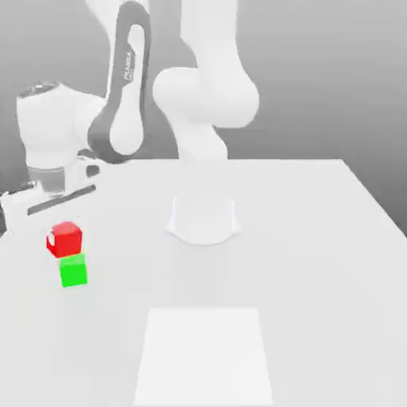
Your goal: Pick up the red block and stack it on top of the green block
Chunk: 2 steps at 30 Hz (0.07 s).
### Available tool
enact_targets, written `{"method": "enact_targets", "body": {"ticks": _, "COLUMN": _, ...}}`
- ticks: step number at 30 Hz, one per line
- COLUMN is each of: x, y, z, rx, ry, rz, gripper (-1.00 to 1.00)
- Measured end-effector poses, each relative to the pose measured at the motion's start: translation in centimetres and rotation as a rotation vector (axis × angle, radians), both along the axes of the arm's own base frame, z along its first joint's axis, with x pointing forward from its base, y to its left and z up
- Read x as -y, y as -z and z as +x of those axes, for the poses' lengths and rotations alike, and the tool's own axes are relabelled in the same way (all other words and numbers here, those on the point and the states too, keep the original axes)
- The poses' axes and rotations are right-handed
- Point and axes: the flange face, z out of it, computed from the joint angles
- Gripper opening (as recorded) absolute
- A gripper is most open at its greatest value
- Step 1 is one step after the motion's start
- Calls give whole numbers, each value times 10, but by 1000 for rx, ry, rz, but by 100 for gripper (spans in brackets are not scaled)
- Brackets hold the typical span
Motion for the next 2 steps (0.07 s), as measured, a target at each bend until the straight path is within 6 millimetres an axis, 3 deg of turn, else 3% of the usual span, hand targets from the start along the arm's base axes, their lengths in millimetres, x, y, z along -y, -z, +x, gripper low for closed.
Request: {"method": "enact_targets", "body": {"ticks": 2, "x": -2, "y": 0, "z": 3, "rx": 0, "ry": -9, "rz": 0, "gripper": 100}}
